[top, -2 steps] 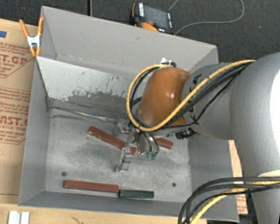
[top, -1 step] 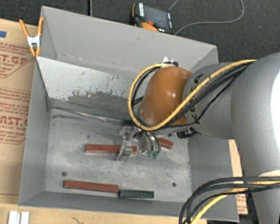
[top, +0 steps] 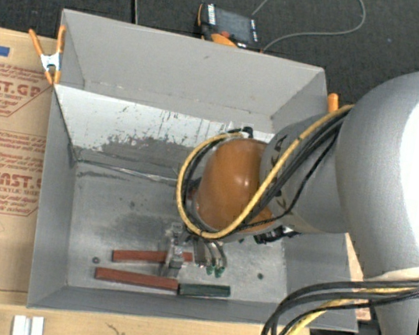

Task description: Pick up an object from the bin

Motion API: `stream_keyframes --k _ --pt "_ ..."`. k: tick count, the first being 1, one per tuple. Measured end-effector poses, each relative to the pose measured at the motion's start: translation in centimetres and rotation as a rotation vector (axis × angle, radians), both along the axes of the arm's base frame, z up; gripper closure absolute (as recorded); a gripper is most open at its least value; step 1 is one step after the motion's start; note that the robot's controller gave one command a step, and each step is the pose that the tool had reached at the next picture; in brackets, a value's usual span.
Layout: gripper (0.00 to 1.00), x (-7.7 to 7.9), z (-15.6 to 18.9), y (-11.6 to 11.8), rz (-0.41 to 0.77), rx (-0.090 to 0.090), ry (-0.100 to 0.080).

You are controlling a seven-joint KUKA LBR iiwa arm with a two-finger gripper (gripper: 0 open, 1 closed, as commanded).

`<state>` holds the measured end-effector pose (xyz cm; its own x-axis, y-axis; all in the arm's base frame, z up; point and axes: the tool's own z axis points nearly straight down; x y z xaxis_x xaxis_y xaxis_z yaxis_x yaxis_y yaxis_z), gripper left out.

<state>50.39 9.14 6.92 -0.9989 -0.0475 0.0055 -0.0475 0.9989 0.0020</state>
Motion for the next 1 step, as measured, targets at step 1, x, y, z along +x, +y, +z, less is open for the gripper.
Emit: stream_keyframes --k 1 --pt "1.0 -1.23 15.89 -1.69 0.052 -0.001 -0.014"
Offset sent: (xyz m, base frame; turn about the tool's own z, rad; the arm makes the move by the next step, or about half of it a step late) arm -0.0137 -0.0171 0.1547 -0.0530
